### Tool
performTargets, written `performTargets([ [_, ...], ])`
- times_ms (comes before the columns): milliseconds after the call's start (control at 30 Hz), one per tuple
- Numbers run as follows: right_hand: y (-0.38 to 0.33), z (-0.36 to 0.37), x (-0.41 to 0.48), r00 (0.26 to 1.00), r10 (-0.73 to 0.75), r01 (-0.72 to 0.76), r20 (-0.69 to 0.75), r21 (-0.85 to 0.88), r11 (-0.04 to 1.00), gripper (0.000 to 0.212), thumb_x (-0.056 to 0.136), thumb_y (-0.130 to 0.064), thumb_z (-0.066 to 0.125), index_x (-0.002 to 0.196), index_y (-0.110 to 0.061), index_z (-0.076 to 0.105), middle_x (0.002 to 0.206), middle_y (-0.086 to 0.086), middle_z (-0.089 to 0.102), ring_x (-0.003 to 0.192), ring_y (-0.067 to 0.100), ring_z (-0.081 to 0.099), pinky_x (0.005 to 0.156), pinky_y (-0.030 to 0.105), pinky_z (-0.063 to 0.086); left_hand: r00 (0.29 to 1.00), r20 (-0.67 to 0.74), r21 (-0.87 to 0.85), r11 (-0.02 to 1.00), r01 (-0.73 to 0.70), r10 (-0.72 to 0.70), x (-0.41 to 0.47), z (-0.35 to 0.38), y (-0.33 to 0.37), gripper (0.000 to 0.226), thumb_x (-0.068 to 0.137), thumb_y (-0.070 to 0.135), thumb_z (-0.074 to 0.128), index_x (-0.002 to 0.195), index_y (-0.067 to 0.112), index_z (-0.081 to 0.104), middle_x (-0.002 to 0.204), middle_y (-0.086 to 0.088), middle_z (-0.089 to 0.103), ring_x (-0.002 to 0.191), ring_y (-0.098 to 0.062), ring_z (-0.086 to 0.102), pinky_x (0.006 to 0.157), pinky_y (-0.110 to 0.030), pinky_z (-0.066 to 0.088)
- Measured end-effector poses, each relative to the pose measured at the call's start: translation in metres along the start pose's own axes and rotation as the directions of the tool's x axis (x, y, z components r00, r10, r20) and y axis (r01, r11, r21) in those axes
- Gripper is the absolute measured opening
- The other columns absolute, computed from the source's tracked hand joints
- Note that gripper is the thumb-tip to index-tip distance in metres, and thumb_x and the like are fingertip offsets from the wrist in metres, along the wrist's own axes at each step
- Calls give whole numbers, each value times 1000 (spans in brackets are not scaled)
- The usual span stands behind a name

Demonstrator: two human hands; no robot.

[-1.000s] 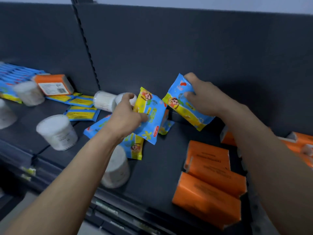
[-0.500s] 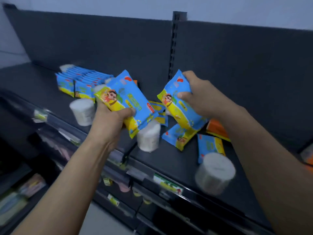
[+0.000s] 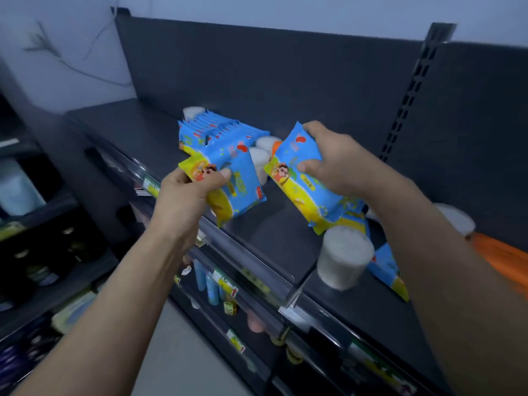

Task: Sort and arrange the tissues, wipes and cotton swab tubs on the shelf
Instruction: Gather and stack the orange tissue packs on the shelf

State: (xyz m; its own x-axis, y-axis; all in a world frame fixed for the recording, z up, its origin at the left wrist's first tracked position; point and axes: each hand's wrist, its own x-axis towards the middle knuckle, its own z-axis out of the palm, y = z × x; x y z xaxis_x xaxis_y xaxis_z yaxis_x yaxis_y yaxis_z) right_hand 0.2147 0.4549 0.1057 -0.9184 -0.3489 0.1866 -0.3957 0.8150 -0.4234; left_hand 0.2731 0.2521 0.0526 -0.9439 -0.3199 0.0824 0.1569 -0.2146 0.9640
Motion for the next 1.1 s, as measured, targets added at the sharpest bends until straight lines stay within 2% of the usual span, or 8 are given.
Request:
performTargets([
  [67,2,4,16,1000,-9,8,-12,-21,1000,53,92,-24,55,138,-18,29,114,16,54,88,27,52,70,29,37,999,-16,43,998,-46,46,11,-5,4,32,74,5,72,101,-9,60,97,-19,68,81,-33,68,77,-53,55],
  [133,4,8,32,1000,-2,1,-13,-47,999,53,92,-24,55,138,-19,27,113,16,54,87,28,52,70,30,38,992,-65,72,992,-105,110,25,-12,6,16,75,1,69,88,4,61,86,-8,68,72,-21,69,68,-38,58],
  [233,6,13,50,1000,0,0,-7,-88,996,54,92,-23,53,138,-18,26,112,17,54,89,32,53,74,34,43,980,-127,60,987,-146,153,44,-20,7,24,75,0,69,75,19,55,76,2,66,63,-10,67,53,-21,51],
  [600,-19,41,117,992,111,-118,-66,-114,986,52,90,-18,49,136,-28,26,97,12,57,79,29,57,72,43,51,999,-27,-57,997,-44,43,154,-51,-9,21,76,4,70,72,17,54,74,-3,65,63,-16,65,62,-29,56],
  [700,-37,57,144,981,155,-171,-118,-137,976,51,91,-19,50,136,-25,27,99,14,57,81,31,57,75,45,51,1000,21,-76,997,23,-22,195,-74,-10,19,78,6,68,71,18,56,69,-1,64,57,-13,62,55,-25,53],
  [800,-51,71,171,964,209,-238,-164,-187,953,47,91,-18,51,133,-21,31,102,17,58,85,34,57,77,47,51,990,113,-102,990,96,-85,233,-96,-10,16,79,1,65,75,16,58,68,1,66,63,-16,64,67,-34,57],
  [1000,-54,88,190,931,322,-359,-174,-258,897,26,87,-19,57,111,-14,48,106,14,59,97,35,54,76,37,45,941,283,-46,977,207,-186,287,-106,-30,21,77,-5,61,77,16,59,77,-2,69,65,-16,65,66,-32,56],
  [1100,-49,89,186,910,391,-414,-134,-281,866,13,80,-21,61,90,-20,52,92,6,59,89,31,56,71,35,45,888,372,7,958,287,-269,296,-96,-51,25,76,-8,59,88,14,59,81,-3,67,70,-19,62,63,-28,54],
])
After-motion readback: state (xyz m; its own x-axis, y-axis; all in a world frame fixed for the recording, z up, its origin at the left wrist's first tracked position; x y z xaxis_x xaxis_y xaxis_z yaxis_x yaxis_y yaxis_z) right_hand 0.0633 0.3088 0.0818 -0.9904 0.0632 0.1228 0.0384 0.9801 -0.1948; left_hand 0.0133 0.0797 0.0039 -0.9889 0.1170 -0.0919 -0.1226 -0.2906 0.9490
